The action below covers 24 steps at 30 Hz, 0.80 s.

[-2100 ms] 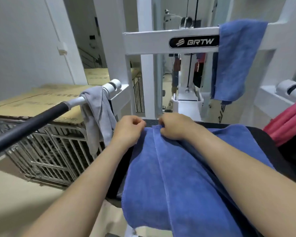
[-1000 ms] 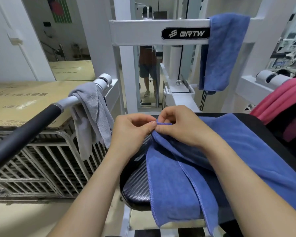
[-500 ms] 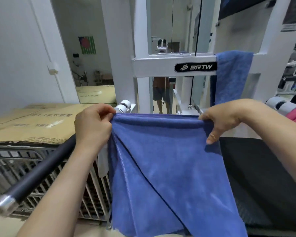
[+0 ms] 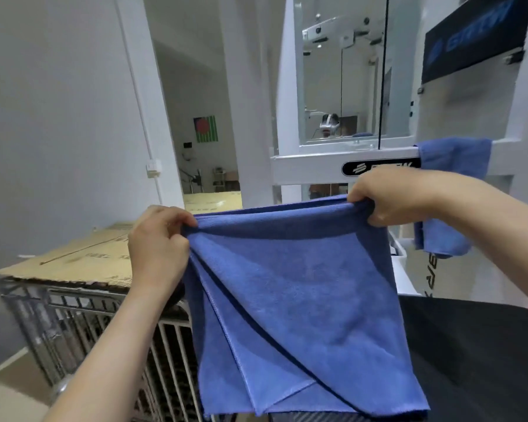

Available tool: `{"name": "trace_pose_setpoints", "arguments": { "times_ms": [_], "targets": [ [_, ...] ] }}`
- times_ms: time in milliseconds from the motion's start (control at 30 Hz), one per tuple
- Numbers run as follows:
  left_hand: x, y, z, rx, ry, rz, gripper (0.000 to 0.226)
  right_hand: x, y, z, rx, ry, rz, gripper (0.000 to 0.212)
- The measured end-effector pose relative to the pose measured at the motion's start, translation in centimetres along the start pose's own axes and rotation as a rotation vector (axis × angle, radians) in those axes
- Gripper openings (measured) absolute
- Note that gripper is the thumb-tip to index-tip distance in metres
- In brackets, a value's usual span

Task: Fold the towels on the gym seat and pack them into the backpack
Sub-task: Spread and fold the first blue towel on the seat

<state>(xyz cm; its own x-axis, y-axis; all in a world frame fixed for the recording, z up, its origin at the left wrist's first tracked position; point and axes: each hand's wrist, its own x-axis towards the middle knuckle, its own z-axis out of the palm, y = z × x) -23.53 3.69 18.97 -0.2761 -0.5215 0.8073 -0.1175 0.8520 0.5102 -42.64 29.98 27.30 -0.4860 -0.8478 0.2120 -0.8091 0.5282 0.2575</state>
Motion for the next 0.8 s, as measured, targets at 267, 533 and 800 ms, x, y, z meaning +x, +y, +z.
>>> {"name": "trace_pose_setpoints", "arguments": {
  "times_ms": [267,533,800],
  "targets": [
    [1.1,3.6,0.9,0.033,0.136,0.011,0.046,1.7,4.1,2.6,0.014,0.606,-0.072,0.010],
    [-1.8,3.9,-0.8,0.204,0.309,-0.087,0.047,-1.2,3.6,3.1,0.491,0.324,-0.120,0.027],
    [-3.2,5.6,-6.0,-0.182,0.416,-0.216,0.044,-8.2,-0.1,-0.7,1.426,0.293,-0.405,0.015]
  ]
}}
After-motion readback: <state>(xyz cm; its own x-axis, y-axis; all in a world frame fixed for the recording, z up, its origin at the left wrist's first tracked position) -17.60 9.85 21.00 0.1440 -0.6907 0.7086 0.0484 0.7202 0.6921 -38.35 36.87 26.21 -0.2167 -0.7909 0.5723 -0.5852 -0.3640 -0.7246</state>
